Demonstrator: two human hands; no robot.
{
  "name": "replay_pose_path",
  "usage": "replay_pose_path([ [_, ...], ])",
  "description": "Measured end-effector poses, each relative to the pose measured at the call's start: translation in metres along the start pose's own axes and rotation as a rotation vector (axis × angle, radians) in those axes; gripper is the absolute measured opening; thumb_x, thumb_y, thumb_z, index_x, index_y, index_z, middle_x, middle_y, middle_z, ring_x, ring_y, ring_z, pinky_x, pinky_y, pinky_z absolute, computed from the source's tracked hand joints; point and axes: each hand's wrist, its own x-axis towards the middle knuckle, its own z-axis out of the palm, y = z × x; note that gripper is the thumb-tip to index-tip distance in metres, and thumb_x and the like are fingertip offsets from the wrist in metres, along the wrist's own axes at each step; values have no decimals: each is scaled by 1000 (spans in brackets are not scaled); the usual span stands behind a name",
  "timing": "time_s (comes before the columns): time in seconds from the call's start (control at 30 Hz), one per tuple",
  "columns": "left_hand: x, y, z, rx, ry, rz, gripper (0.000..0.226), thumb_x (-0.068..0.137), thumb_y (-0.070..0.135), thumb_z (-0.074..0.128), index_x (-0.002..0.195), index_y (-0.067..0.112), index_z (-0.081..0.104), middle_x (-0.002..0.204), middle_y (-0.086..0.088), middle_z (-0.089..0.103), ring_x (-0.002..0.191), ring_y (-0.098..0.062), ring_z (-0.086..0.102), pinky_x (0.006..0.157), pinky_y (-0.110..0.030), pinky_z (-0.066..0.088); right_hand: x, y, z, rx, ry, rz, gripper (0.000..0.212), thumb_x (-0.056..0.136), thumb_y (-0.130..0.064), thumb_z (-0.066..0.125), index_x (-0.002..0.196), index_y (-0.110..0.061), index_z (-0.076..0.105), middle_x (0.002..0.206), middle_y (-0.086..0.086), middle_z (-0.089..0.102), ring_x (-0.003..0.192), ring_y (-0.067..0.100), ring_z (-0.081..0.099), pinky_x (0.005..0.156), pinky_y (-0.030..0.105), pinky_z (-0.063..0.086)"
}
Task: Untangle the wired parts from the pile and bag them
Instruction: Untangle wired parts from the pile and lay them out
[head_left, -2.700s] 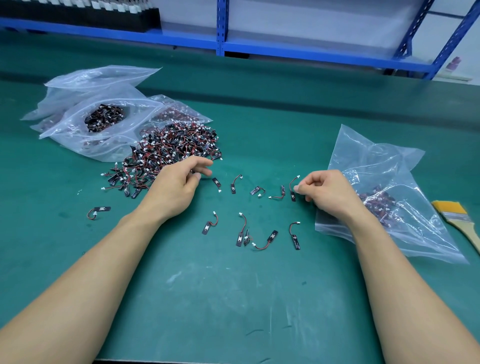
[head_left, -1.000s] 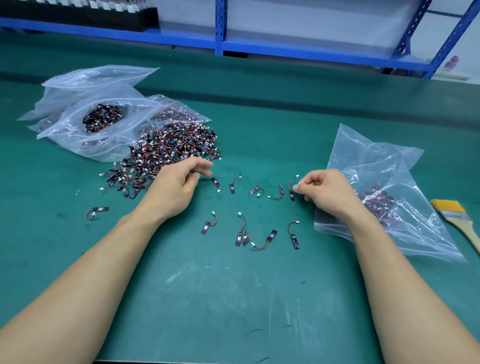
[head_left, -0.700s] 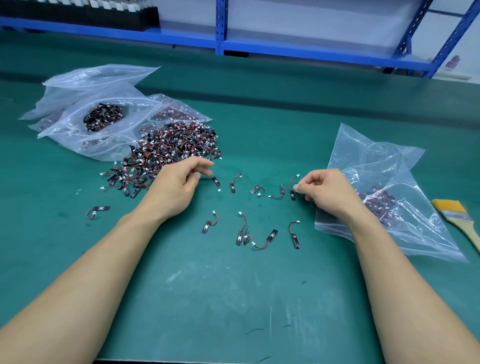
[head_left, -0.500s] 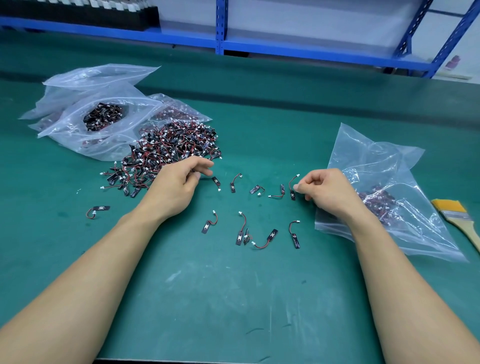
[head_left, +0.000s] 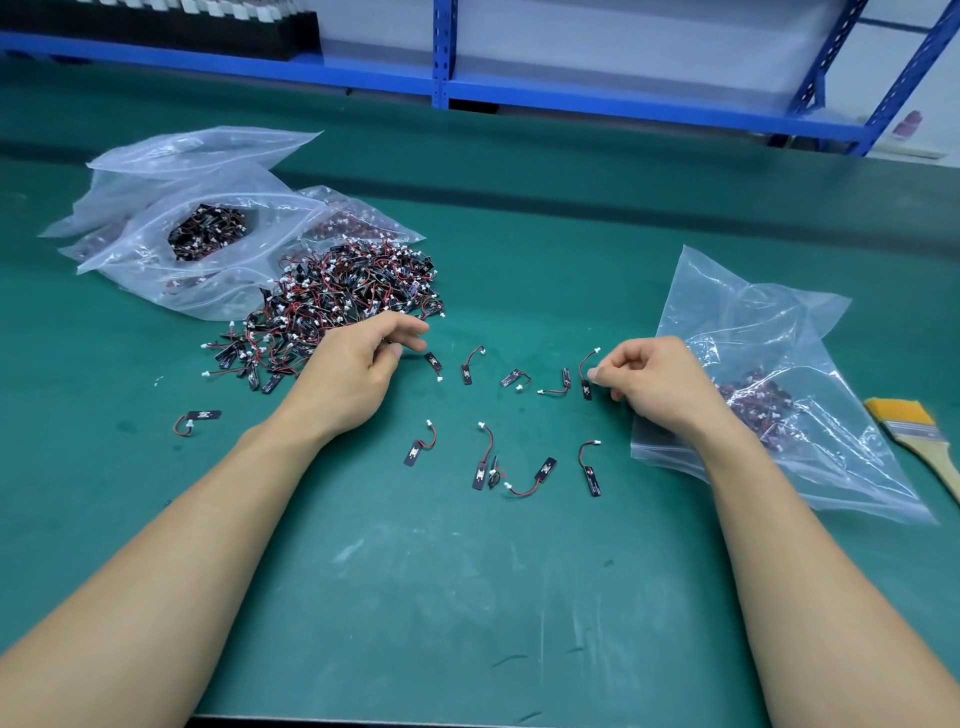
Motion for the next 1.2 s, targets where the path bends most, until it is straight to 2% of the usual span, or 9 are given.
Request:
replay_pose_path([
  [0.27, 0, 1, 0, 16, 2, 15, 34, 97, -4, 49, 120, 14, 66, 101, 10, 73, 78, 22, 52, 71, 0, 32, 1, 1, 0, -1, 4, -3, 21, 82, -28, 79, 68, -16, 70, 51, -7, 63, 45, 3, 46, 56, 27, 38],
  [0.8, -1, 4, -2, 2, -12, 1, 34, 97, -3, 50, 120, 16, 66, 102, 10, 73, 86, 22, 54, 77, 0, 32, 0, 0, 0, -17, 9, -11, 20, 82, -28, 79, 69, -16, 70, 51, -7, 63, 45, 1, 45, 56, 27, 38],
  [0.87, -1, 4, -2, 7, -10, -1, 34, 98, -2, 50, 119, 18, 66, 102, 12, 72, 86, 17, 55, 79, -4, 35, 0, 0, 0, -21, 10, -10, 20, 82, -28, 79, 69, -16, 70, 52, -7, 64, 45, 1, 46, 56, 27, 39],
  [0.93, 0, 3, -2, 35, -8, -9, 33, 98, 1, 51, 119, 22, 66, 101, 18, 70, 88, 6, 54, 85, -17, 39, 0, 0, 0, -27, 9, -10, 20, 83, -28, 79, 68, -16, 70, 52, -7, 64, 45, 1, 46, 56, 26, 38],
  [1.03, -1, 3, -3, 56, -34, 4, 29, 99, 12, 56, 123, 26, 64, 104, 25, 64, 92, 4, 48, 88, -24, 39, -1, -1, -1, -34, -9, -5, 21, 84, -28, 77, 68, -16, 69, 52, -7, 64, 43, 0, 46, 55, 25, 37],
  [1.1, -1, 6, -3, 48, -130, 13, 36, 97, 31, 61, 132, 26, 59, 118, 19, 62, 107, 3, 47, 102, -29, 39, -2, -2, -3, -43, -33, -4, 23, 87, -29, 75, 68, -16, 68, 52, -7, 63, 41, 2, 46, 54, 25, 37],
  [1.2, -7, 15, 1, 159, -384, 29, 86, 79, 78, 54, 149, 31, 39, 150, 10, 43, 141, -8, 30, 120, -36, 24, -3, -3, -6, -15, -56, 4, 29, 91, -31, 69, 67, -14, 65, 51, -6, 59, 41, 8, 46, 52, 25, 38],
])
